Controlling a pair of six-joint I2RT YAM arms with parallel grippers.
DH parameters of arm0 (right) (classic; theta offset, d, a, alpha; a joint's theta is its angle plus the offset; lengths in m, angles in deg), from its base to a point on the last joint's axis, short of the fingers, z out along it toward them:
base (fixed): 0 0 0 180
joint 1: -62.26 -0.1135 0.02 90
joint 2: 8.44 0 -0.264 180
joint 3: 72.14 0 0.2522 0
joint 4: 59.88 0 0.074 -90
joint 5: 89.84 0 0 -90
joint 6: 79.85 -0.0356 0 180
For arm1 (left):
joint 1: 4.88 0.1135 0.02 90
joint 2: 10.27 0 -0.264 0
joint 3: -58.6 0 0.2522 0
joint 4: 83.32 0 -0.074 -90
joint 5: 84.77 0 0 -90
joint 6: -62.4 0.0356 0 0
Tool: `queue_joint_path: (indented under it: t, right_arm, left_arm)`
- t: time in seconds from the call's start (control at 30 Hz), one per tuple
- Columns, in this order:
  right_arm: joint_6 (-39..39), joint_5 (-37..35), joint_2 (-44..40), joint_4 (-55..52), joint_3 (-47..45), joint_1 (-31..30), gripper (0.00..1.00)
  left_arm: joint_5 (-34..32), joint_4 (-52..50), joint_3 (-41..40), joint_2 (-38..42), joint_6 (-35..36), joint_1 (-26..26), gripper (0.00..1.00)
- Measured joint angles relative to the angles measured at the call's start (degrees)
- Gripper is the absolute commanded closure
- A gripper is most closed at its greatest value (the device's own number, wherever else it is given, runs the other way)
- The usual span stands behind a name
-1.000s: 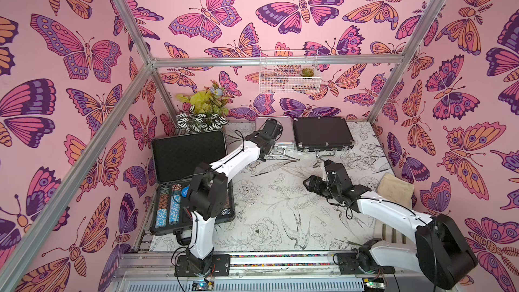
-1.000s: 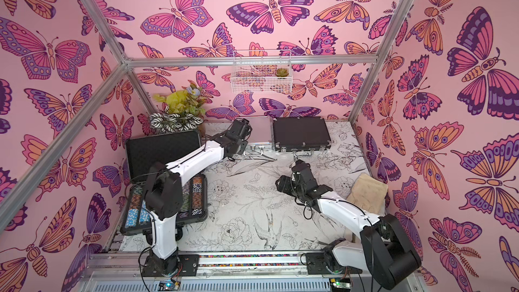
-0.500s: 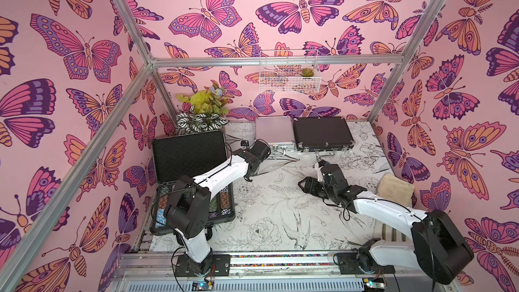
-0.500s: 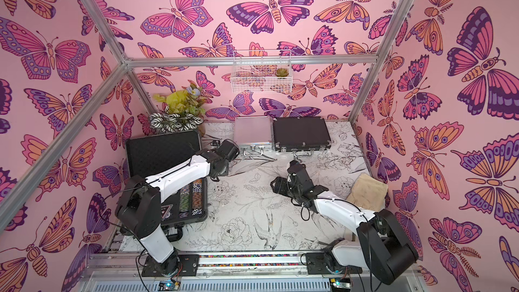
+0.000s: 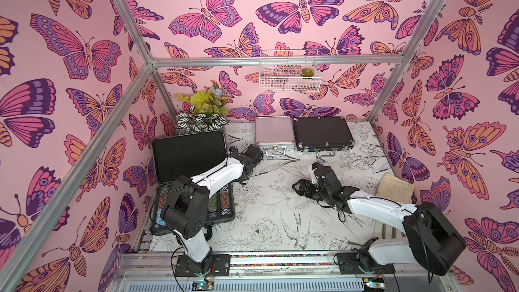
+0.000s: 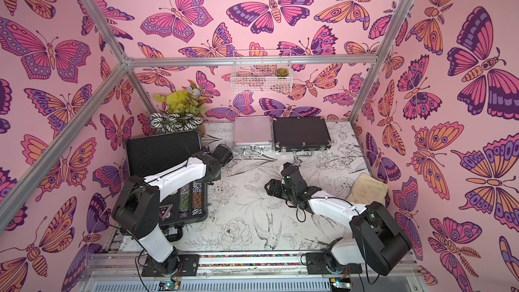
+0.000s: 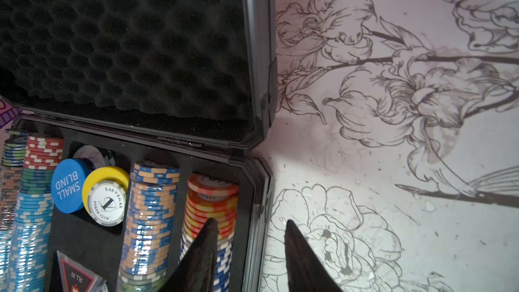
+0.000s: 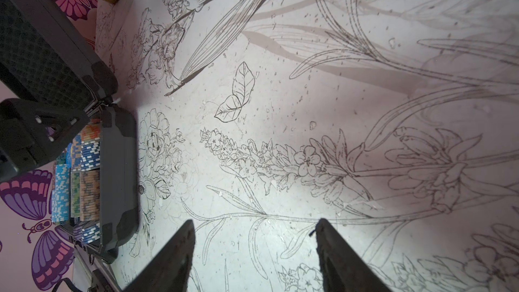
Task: Close the poker set cases
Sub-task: Move the poker set case to the center of the board.
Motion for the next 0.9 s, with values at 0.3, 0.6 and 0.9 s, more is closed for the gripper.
queue_joint_path:
  t: [0.3,0.6,0.9]
  right_arm:
    - [-0.42,0.02,0.09,0.98,0.00,-0.04,0.31]
    - [-0.44,0.04,0.15,1.53,-0.02,-0.35,0.31]
    - [-1.07,0.46,1.77,2.54,-0.48,-0.72,0.31]
  left_arm:
    - [0.44,6.80,0.39,-0.42,5.16,4.07,0.60]
    - [0.92,11.17,5.20,-6.69,10.62,7.15,0.66]
    - [2.60,13.94,6.56,-9.03,15.72,8.92,0.83]
